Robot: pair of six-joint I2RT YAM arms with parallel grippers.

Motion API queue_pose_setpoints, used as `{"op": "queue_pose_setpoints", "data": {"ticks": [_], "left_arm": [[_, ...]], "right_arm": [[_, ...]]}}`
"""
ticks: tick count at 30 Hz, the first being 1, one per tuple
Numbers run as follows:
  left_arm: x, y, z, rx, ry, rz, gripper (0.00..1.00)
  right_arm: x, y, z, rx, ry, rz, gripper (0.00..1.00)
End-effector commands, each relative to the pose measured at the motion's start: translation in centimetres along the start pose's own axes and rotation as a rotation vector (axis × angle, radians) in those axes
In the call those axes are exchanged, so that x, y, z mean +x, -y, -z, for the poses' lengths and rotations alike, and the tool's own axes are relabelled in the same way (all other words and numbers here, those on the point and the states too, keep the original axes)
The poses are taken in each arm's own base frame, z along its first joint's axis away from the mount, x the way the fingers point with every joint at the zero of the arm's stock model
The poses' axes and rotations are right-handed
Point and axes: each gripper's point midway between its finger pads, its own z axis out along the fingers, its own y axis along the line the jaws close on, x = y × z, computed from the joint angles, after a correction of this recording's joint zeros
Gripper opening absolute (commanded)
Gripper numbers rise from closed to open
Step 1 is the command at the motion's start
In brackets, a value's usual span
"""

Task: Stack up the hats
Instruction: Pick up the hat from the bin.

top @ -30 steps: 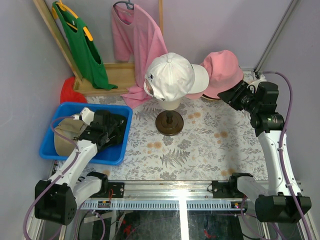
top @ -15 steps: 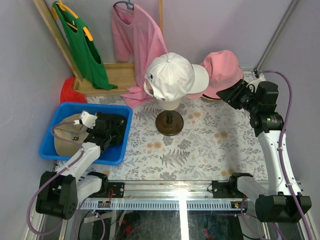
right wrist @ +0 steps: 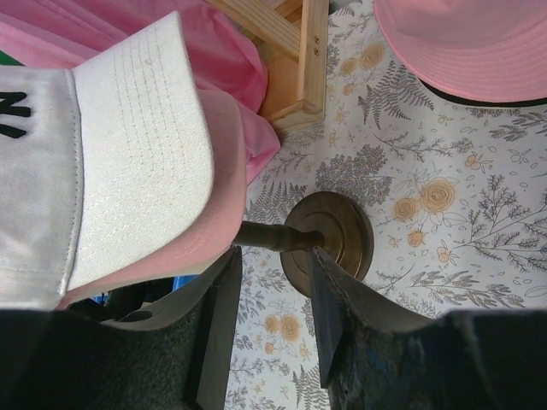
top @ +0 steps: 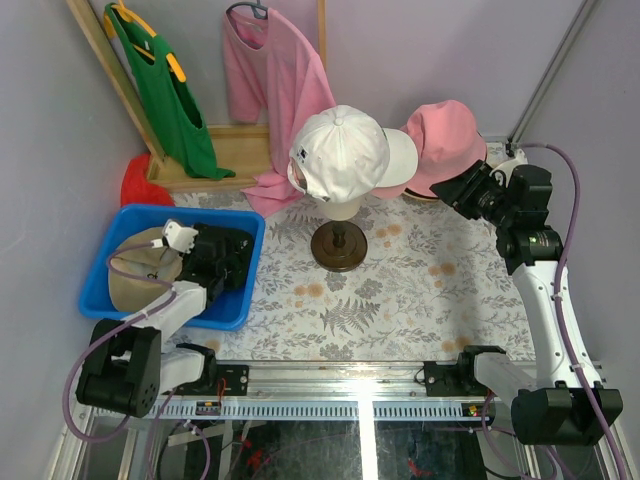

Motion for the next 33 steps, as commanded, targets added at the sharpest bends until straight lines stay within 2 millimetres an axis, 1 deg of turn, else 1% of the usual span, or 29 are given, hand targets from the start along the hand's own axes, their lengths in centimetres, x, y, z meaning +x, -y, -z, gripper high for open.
{"op": "queue_pose_setpoints", "data": {"ticks": [1, 3, 4, 5, 6, 9, 10, 15, 23, 26, 33], "left_arm": [[-1.1, 2.0, -0.9, 0.062, 0.048, 0.022, 0.42], [-0.6, 2.0, -1.1, 0.059, 0.031, 0.01, 0.36], [-0.5, 1.9, -1.2, 0.055, 0.024, 0.009, 0.3], [-0.3, 1.9, -1.1, 0.056, 0.017, 0.008, 0.2], [-0.3, 2.1, -1.0, 0.063, 0.015, 0.011, 0.14], [-0.8, 2.7, -0.6, 0.084, 0.017, 0.01, 0.02], [-1.1, 2.8, -0.4, 0.085, 0.02, 0.008, 0.0], [-2.9, 4.1, 1.2, 0.119, 0.034, 0.004, 0.0], [-6.1, 7.2, 5.1, 0.197, 0.008, -0.03, 0.0], [-6.9, 8.2, 7.0, 0.236, -0.024, -0.05, 0.0], [-9.9, 11.3, 11.6, 0.368, -0.037, -0.028, 0.0]], "right_arm": [[-1.1, -1.0, 0.1, -0.032, 0.047, 0.032, 0.44], [-1.1, -1.0, 0.1, -0.026, 0.051, 0.033, 0.43], [-1.2, -0.9, 0.2, -0.023, 0.053, 0.034, 0.43], [-1.1, -0.9, 0.2, -0.018, 0.052, 0.037, 0.43], [-1.2, -0.9, 0.3, -0.014, 0.055, 0.04, 0.43], [-1.4, -0.9, 0.5, -0.006, 0.063, 0.044, 0.43], [-1.4, -0.8, 0.6, -0.004, 0.064, 0.043, 0.43], [-1.7, -1.1, 1.1, 0.001, 0.082, 0.047, 0.42], [-2.1, -1.7, 2.6, 0.013, 0.11, 0.073, 0.42], [-2.6, -2.5, 3.4, 0.004, 0.123, 0.085, 0.41], [-4.4, -5.7, 4.8, -0.071, 0.159, 0.096, 0.41]]}}
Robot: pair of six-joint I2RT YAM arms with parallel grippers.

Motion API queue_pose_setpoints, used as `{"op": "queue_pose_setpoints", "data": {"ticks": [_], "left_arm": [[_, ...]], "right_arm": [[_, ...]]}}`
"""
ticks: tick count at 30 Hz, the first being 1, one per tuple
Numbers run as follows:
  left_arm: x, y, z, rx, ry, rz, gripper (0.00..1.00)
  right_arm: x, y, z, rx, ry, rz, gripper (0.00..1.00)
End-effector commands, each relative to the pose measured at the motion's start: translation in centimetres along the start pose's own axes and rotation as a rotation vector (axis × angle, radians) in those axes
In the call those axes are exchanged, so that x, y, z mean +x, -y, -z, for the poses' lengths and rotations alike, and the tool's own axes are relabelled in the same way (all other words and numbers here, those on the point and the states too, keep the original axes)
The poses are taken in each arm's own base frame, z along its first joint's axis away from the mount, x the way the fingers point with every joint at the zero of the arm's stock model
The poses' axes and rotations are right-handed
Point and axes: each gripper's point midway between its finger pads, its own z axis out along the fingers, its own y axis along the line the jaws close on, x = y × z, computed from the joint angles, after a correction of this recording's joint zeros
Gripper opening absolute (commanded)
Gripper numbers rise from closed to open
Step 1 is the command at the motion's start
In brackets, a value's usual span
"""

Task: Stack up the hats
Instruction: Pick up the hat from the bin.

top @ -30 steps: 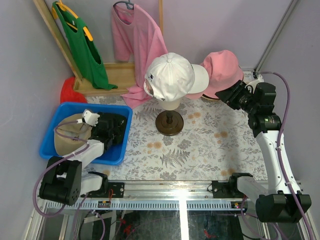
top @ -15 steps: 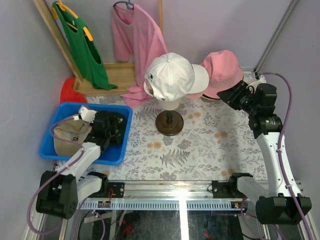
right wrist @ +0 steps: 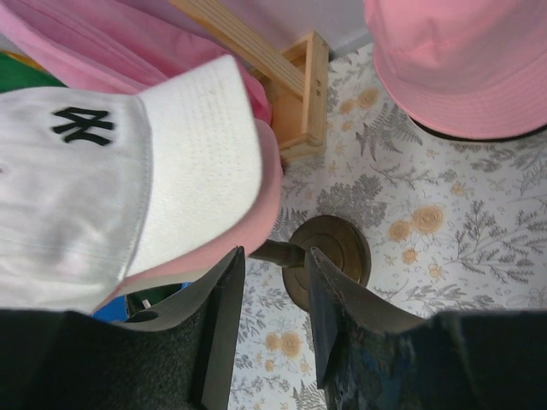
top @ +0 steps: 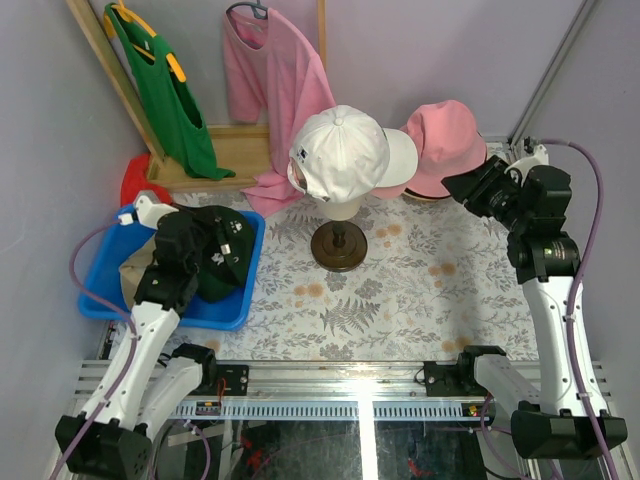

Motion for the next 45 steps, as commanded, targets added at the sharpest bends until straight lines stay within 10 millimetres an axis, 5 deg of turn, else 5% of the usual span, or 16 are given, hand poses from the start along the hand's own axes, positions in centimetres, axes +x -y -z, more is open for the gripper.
{"op": "queue_pose_setpoints", "data": {"ticks": [1, 23, 32, 45], "left_arm": [[-2.0, 3.2, 2.5, 0.102, -0.018, -0.011, 0.0], [-10.2, 17.1, 9.8, 0.461, -0.036, 0.035, 0.0], [-14.0, 21.2, 13.5, 0.532, -0.038, 0.047, 0.0], [-19.0, 30.4, 22.3, 0.932, -0.094, 0.205, 0.0]], "right_arm": [[-2.8, -4.0, 1.6, -0.1, 0.071, 0.041, 0.41], [-7.7, -11.0, 3.4, -0.287, 0.146, 0.031, 0.41], [-8.0, -13.9, 3.1, -0.386, 0.115, 0.012, 0.41], [-8.5, -20.5, 4.4, -0.624, 0.088, 0.002, 0.42]]}}
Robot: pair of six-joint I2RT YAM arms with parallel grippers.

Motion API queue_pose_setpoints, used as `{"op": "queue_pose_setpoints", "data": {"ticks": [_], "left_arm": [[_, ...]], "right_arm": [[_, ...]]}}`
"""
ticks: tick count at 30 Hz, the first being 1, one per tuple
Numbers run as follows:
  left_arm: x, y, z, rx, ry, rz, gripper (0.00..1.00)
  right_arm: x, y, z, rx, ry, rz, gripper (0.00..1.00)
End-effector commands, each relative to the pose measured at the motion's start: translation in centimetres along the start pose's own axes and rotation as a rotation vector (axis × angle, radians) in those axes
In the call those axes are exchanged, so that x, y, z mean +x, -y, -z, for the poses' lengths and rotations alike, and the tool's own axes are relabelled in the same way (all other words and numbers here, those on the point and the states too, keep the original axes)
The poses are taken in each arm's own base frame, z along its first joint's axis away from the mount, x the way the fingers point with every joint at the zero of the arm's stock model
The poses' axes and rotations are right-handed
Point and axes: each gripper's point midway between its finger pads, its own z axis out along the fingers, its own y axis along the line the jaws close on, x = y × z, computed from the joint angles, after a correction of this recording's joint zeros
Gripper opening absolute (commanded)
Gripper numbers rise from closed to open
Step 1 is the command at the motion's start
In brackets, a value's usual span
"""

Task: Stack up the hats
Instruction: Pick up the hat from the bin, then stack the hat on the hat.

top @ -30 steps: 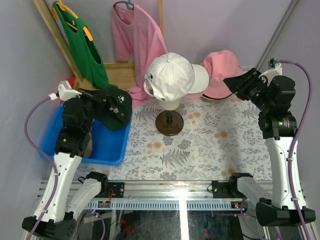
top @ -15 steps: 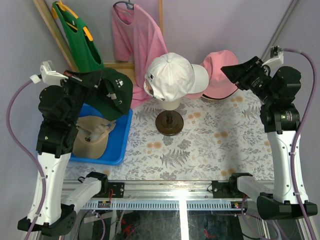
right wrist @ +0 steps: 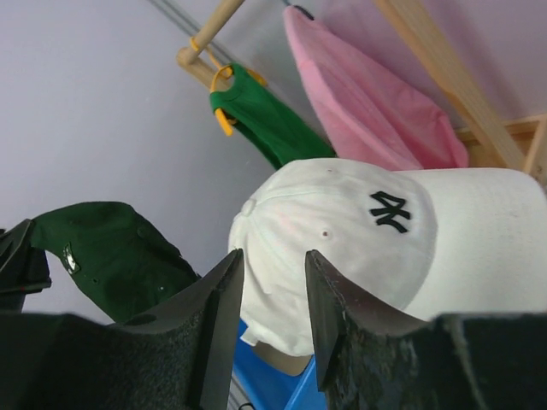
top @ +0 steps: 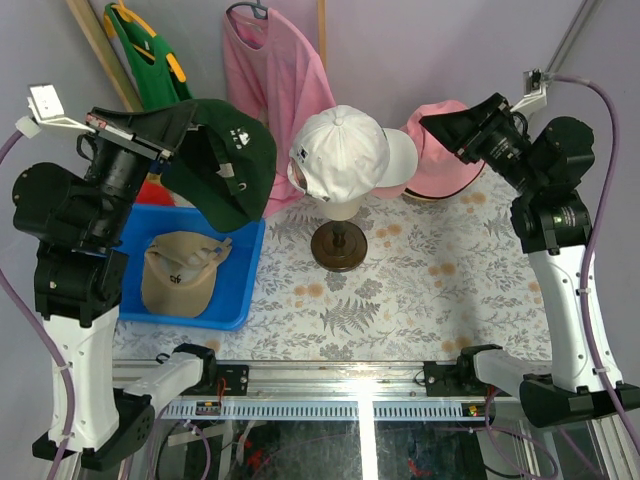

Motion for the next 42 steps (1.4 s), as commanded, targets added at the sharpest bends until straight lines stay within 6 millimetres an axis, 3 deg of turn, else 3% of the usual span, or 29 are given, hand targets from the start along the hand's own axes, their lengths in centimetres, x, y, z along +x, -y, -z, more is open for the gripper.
{"op": "queue_pose_setpoints", "data": {"ticks": [1, 10, 16, 22, 27, 34, 42], "left_arm": [[-0.9, 6.4, 0.9, 0.235, -0.035, 0.096, 0.0], [-3.3, 16.5, 3.3, 0.689, -0.127, 0.372, 0.0], [-5.6, 19.8, 4.0, 0.875, -0.135, 0.473, 0.0], [-7.7, 21.2, 4.0, 0.995, -0.112, 0.582, 0.0], [-8.9, 21.9, 3.5, 1.055, -0.109, 0.646, 0.0], [-8.9, 22.6, 3.0, 1.072, -0.111, 0.717, 0.0], [-8.4, 23.2, 2.5, 1.089, -0.114, 0.79, 0.0]], "right_arm": [[-1.5, -6.1, 0.3, -0.206, 0.026, 0.021, 0.42], [0.8, -11.4, -0.1, -0.453, -0.037, -0.163, 0.47], [3.0, -14.2, 0.0, -0.569, -0.078, -0.367, 0.52], [5.7, -15.4, -0.1, -0.622, -0.106, -0.559, 0.55], [8.0, -18.1, -0.5, -0.689, -0.137, -0.692, 0.59], [11.3, -21.9, -2.7, -0.704, -0.196, -0.796, 0.6], [13.4, -24.1, -4.9, -0.747, -0.19, -0.932, 0.61]]}}
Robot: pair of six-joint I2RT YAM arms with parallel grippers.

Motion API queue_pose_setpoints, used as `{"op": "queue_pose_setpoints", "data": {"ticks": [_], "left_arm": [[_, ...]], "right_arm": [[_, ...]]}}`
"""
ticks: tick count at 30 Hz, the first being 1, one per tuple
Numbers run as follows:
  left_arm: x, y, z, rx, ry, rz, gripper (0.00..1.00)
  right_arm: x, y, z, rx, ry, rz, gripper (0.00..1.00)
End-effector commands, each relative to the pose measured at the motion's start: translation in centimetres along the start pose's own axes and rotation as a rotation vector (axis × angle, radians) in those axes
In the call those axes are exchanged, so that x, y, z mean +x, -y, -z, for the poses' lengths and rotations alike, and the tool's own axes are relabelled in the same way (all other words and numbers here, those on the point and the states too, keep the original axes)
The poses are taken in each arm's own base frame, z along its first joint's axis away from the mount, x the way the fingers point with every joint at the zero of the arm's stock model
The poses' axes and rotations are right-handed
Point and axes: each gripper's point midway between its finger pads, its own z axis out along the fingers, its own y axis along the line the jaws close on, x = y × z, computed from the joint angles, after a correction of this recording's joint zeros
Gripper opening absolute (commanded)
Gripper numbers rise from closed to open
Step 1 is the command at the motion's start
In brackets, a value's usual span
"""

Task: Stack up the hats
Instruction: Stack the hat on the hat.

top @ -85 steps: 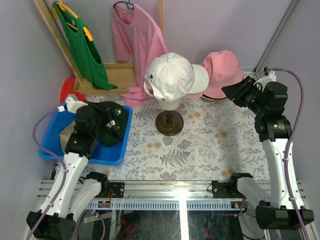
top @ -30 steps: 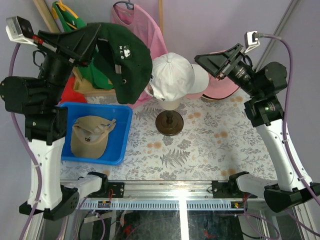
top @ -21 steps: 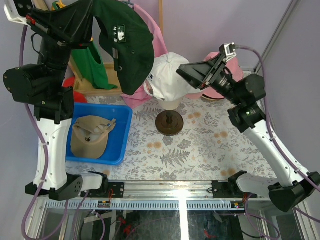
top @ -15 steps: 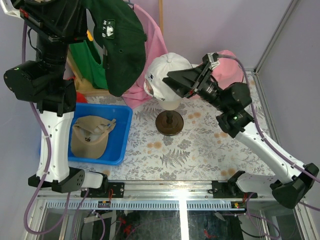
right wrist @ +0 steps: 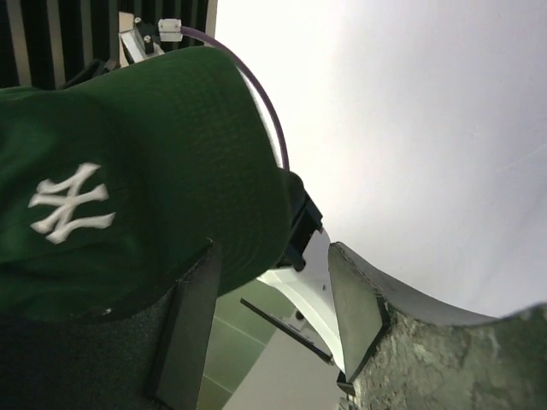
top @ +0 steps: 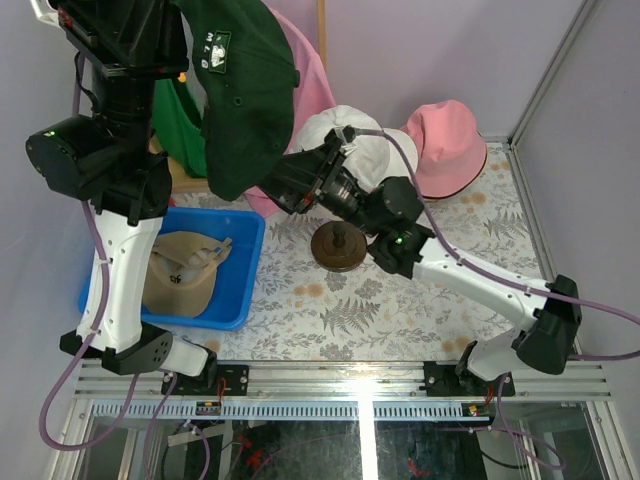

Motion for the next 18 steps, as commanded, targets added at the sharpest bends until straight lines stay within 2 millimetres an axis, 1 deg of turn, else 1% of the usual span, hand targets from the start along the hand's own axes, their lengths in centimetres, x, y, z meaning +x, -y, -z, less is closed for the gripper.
{"op": "queue_pose_setpoints", "data": {"ticks": [1, 3, 5, 10, 13, 15, 16, 18], "left_arm": [[0.6, 2.2, -0.4, 0.09, 0.011, 0.014, 0.0], [0.8, 2.2, -0.5, 0.095, 0.015, 0.029, 0.0], [0.8, 2.2, -0.6, 0.101, 0.02, 0.037, 0.0], [1.0, 2.5, -0.5, 0.125, 0.035, 0.056, 0.0], [0.9, 2.8, -0.3, 0.144, 0.056, 0.058, 0.0], [0.6, 2.9, -0.2, 0.15, 0.074, 0.058, 0.0], [0.5, 2.8, -0.1, 0.153, 0.083, 0.061, 0.0], [0.5, 2.9, -0.2, 0.158, 0.085, 0.067, 0.0]], "right_arm": [[-0.2, -5.5, -1.4, -0.204, 0.061, -0.047, 0.61], [0.1, -6.0, -1.8, -0.243, 0.06, -0.07, 0.61], [0.4, -6.2, -2.2, -0.275, 0.064, -0.089, 0.62], [1.0, -7.5, -2.6, -0.387, 0.056, -0.151, 0.65], [1.7, -7.6, -2.9, -0.429, 0.049, -0.198, 0.68], [2.2, -8.4, -2.8, -0.456, 0.045, -0.218, 0.71], [2.4, -7.3, -3.3, -0.444, 0.05, -0.224, 0.73], [2.7, -7.1, -3.5, -0.454, 0.053, -0.232, 0.74]]}}
